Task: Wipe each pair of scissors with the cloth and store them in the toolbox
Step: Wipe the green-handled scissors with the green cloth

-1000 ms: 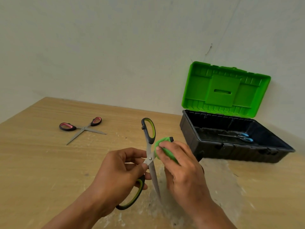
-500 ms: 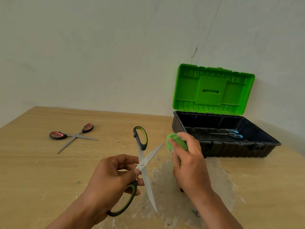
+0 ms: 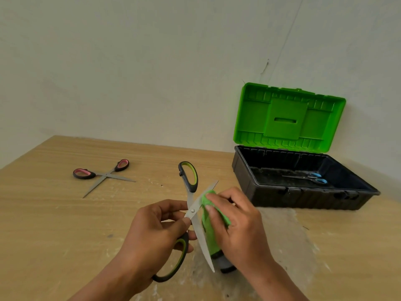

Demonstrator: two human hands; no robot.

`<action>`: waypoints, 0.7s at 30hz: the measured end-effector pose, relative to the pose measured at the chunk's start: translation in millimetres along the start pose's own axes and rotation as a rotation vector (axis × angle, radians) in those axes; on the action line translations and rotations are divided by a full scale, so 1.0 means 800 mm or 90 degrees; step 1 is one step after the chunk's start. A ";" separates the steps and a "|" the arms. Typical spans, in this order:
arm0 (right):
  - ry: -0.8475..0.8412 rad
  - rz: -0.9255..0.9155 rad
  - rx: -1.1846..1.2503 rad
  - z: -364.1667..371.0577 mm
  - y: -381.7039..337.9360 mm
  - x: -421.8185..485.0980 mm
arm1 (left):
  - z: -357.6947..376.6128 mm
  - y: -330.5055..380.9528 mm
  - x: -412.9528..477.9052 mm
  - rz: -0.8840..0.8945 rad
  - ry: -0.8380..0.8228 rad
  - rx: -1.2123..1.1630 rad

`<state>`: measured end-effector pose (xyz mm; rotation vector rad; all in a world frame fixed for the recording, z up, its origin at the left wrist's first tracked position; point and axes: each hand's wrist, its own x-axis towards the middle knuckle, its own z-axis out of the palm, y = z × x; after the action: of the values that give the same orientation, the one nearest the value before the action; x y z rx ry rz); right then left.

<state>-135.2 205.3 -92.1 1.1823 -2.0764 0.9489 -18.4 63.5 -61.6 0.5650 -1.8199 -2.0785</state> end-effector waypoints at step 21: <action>-0.028 -0.082 0.036 -0.004 0.003 0.003 | -0.006 0.003 0.003 -0.023 -0.022 -0.064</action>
<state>-138.0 207.6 -89.7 1.3602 -1.9926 0.9331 -18.1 57.9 -60.2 0.5419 -1.7235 -2.2025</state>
